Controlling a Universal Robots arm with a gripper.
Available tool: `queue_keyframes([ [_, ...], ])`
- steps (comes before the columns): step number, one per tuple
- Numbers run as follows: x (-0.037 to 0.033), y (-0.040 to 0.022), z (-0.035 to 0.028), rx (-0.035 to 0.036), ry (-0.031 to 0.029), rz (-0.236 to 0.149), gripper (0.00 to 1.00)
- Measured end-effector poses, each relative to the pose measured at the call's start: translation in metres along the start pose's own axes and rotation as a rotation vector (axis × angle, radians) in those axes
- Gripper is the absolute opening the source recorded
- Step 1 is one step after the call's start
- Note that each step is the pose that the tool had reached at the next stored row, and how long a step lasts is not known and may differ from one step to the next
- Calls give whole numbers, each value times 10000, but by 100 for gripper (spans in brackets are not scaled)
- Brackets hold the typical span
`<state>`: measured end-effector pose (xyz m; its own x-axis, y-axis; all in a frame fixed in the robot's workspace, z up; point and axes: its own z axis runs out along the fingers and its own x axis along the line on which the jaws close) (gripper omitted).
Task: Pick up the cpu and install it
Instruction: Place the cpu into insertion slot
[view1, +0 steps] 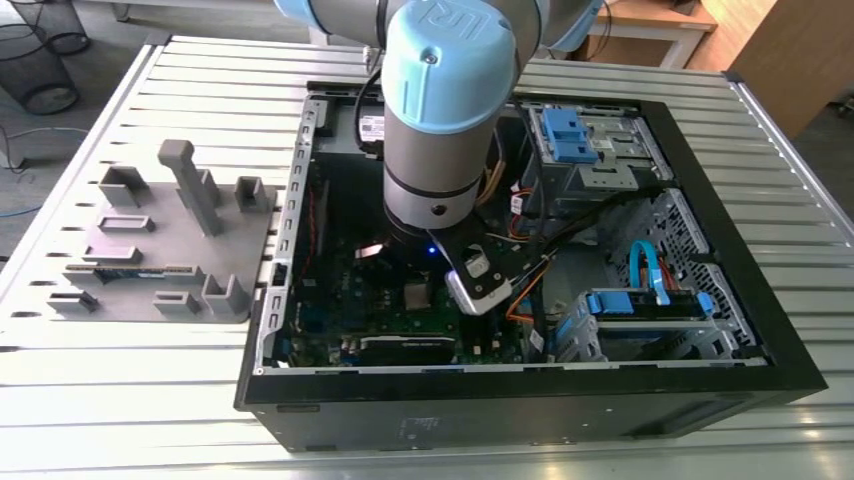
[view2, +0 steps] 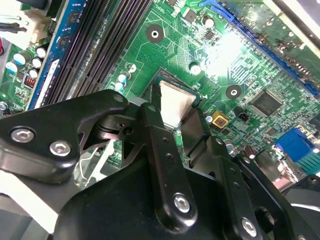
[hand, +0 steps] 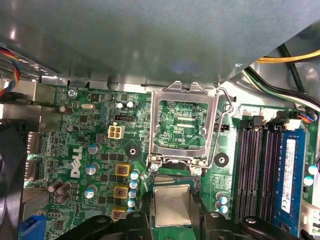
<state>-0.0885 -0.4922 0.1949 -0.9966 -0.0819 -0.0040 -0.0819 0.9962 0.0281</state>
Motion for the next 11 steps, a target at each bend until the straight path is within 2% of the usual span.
queue_keyframes([
  [11, -7, -1, -5, 1, 6, -190, 44],
])
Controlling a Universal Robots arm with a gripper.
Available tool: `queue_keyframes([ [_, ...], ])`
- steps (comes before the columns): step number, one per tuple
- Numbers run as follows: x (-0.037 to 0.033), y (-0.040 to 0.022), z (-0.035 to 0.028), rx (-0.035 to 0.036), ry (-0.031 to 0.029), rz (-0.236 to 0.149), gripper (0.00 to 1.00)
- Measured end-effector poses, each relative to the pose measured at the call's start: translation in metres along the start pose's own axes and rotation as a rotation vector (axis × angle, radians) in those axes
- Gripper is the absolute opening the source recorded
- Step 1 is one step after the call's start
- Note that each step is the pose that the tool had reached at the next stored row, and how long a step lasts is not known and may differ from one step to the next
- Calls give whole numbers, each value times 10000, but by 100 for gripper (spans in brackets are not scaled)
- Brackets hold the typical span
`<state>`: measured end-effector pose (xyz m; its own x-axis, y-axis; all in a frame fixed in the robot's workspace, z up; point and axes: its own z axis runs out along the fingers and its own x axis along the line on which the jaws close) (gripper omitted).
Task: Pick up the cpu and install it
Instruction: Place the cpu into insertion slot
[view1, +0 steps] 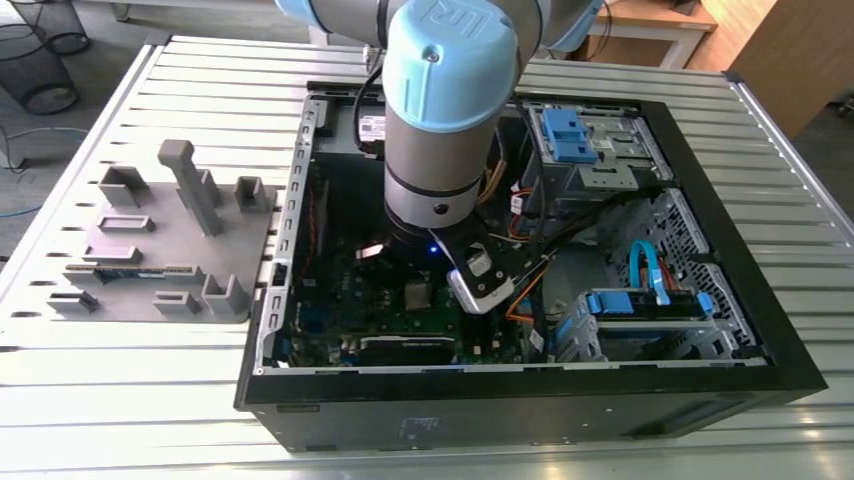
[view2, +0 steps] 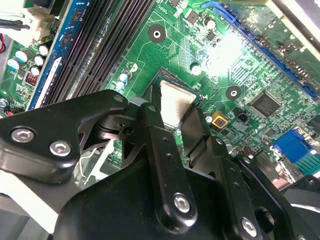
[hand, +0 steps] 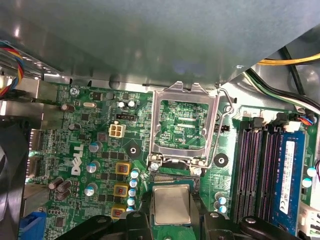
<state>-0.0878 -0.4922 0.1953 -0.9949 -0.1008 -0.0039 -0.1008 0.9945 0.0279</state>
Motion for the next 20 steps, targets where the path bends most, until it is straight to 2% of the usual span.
queue_keyframes([
  [12, 0, -2, 24, -1, 0, -14, 44],
  [15, 0, -2, 24, 1, 2, -14, 38],
  [20, 0, -2, 26, -1, 0, -14, 38],
])
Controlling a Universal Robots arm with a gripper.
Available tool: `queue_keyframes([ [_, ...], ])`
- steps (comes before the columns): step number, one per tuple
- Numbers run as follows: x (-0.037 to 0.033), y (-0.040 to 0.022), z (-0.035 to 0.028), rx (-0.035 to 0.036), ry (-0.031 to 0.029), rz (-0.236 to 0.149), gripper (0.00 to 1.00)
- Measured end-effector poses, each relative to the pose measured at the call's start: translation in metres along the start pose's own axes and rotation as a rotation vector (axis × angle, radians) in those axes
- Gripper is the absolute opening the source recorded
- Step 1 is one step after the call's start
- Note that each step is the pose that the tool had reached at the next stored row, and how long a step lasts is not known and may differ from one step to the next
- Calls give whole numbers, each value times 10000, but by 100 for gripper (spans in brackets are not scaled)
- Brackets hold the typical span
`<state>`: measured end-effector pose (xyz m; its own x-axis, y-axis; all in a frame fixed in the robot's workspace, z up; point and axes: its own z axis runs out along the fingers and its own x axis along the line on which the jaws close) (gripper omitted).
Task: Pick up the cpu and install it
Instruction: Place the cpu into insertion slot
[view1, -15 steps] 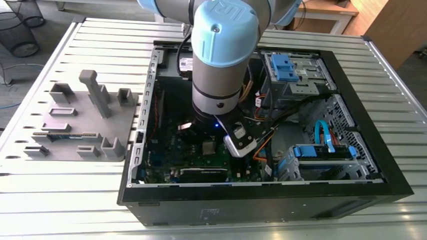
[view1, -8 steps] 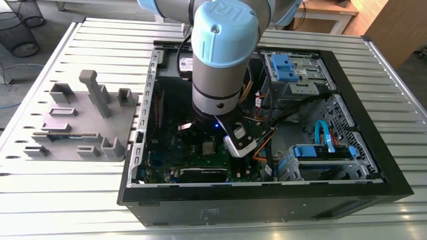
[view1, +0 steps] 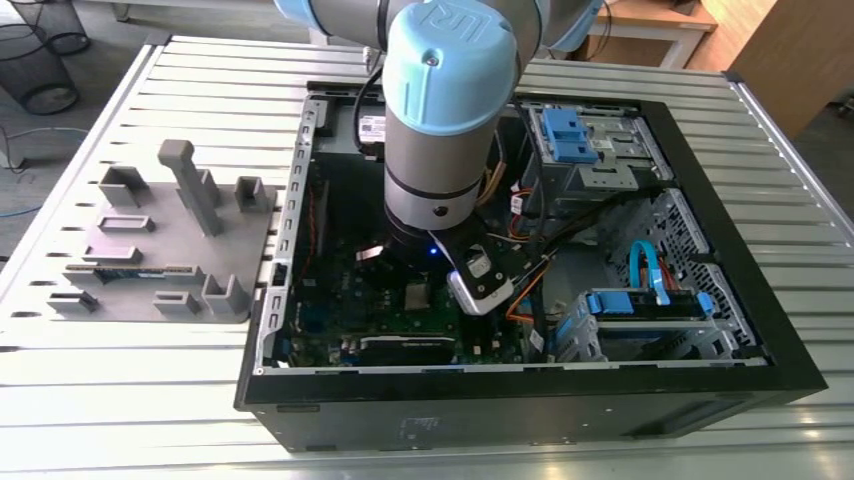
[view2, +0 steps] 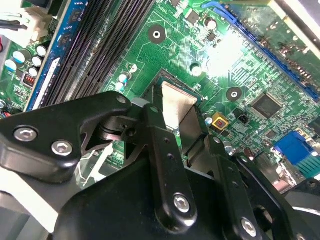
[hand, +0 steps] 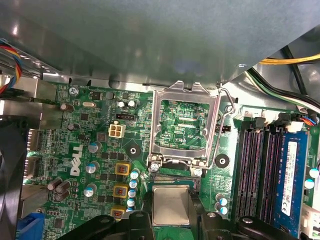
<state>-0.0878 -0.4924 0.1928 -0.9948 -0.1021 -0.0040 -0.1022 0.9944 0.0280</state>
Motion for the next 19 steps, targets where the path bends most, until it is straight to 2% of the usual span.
queue_keyframes([
  [10, -1, 1, -29, -2, -7, 175, 38],
  [15, -1, 1, -30, 2, -19, 682, 38],
  [19, 0, 1, -30, 3, -22, 743, 38],
])
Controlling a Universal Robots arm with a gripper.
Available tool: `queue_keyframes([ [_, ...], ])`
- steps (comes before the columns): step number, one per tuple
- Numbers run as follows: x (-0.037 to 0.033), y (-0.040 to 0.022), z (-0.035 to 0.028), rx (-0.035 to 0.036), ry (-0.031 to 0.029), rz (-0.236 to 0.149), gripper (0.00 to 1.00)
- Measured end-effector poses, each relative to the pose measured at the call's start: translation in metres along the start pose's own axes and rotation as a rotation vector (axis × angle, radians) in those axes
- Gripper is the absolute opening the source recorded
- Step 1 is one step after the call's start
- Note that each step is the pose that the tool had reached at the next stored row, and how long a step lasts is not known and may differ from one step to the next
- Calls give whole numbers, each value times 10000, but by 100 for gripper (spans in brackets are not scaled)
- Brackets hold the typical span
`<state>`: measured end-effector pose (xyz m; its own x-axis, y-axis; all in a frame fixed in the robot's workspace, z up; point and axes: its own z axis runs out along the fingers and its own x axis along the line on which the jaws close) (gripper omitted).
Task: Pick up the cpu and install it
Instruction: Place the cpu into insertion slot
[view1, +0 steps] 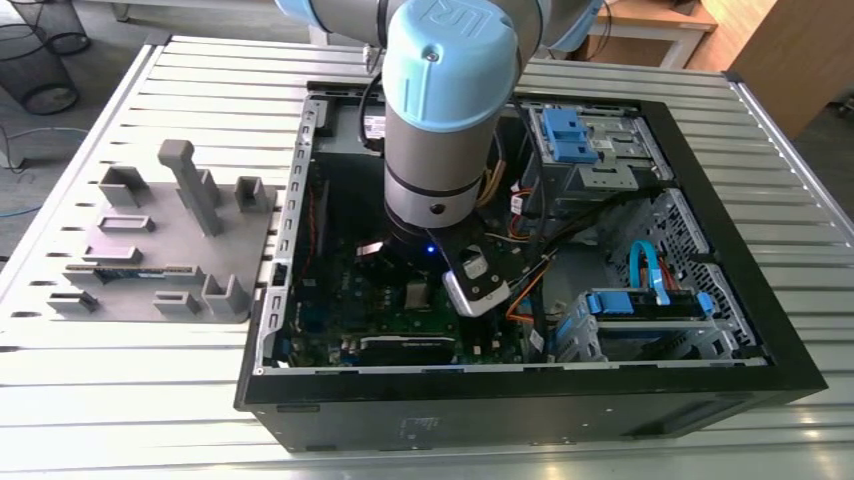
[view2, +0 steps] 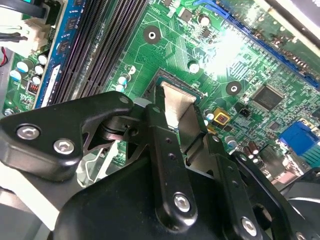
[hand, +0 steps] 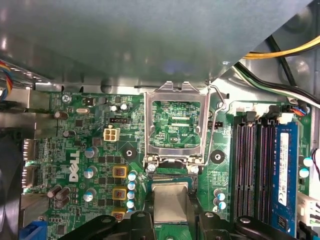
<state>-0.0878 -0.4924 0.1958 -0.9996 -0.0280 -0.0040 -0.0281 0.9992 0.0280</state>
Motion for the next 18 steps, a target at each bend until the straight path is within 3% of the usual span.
queue_keyframes([
  [13, 0, 1, 0, -1, 5, -210, 40],
  [15, 0, 1, 0, -1, 6, -210, 45],
  [18, 1, 35, 0, 0, 6, -210, 45],
])
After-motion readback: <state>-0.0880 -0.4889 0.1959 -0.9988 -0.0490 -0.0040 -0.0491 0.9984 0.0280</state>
